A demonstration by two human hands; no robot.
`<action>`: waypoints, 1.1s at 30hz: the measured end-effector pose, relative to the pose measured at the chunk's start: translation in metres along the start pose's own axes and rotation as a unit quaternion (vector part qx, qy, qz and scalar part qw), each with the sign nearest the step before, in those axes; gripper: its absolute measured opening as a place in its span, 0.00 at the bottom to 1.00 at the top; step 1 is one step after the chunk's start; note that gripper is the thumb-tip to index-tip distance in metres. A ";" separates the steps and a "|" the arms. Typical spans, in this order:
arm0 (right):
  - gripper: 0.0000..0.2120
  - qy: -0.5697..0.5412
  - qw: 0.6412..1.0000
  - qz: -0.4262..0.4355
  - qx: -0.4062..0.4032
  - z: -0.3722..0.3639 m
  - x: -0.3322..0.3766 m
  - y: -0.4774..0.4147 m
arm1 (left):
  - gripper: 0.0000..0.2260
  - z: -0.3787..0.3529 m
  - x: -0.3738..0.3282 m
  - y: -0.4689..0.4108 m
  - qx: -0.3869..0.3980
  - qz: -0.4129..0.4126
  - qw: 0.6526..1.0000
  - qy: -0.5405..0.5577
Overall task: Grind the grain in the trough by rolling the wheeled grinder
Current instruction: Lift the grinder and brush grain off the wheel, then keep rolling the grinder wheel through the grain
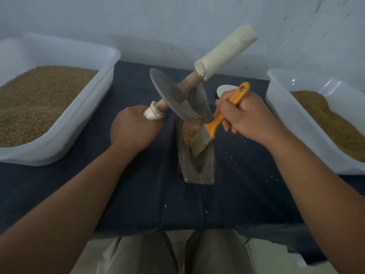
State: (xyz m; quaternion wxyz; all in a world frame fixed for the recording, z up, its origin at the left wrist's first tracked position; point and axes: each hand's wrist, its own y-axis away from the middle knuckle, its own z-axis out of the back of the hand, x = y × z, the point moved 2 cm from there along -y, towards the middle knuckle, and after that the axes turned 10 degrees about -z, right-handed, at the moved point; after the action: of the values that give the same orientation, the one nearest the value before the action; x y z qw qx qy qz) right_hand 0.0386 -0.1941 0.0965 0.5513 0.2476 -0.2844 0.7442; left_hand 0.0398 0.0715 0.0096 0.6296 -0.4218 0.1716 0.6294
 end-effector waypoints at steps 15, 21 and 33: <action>0.13 -0.125 0.984 0.022 -0.128 0.022 -0.024 0.047 | 0.16 -0.001 0.002 0.000 -0.007 0.001 1.000 -0.027; 0.12 0.110 0.981 0.018 -0.162 0.043 -0.091 0.078 | 0.16 -0.004 0.004 0.001 0.003 0.000 0.999 -0.043; 0.43 0.423 0.905 -0.028 0.022 0.056 -0.114 0.105 | 0.21 -0.009 0.006 0.001 -0.016 -0.064 0.980 -0.190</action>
State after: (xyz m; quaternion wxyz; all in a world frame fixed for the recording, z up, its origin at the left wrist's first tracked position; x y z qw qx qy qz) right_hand -0.0282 -0.3345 0.0427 0.6346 -0.0709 -0.0014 0.7695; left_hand 0.0426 0.0685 -0.0011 0.6829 -0.3145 0.0118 0.6593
